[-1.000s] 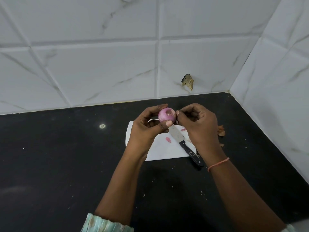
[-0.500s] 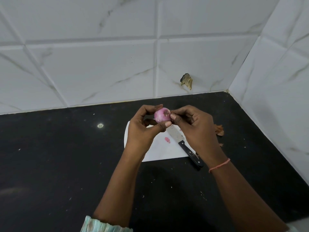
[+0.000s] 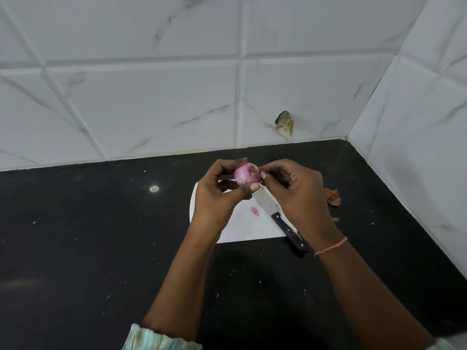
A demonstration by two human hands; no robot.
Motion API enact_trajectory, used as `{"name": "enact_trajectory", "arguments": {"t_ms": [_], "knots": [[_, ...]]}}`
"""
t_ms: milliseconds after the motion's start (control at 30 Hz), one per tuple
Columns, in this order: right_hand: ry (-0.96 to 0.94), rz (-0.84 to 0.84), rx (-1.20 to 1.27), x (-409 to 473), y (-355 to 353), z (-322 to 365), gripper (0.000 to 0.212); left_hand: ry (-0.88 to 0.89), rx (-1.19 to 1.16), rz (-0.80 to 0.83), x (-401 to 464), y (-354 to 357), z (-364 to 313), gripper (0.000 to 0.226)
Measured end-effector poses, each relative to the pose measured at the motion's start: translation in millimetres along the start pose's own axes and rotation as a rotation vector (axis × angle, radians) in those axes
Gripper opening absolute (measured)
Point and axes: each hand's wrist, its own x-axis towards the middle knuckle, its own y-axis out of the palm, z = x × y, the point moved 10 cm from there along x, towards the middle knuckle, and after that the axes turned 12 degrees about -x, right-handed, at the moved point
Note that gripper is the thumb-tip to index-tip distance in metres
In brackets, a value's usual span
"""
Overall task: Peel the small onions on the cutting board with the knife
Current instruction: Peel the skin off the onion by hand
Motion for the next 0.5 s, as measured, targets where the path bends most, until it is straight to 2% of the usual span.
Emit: {"name": "enact_trajectory", "arguments": {"t_ms": [300,400,500], "knots": [[-0.01,0.069,0.026,9,4,-1,0.005,-0.075,-0.158,0.022,-3,3,7,0.042],[0.123,0.072,0.144,4,11,-15,0.006,-0.156,-0.385,0.01,-6,7,15,0.046],[0.3,-0.03,0.337,-6,10,-35,0.012,-0.202,-0.548,0.023,-6,11,17,0.047]]}}
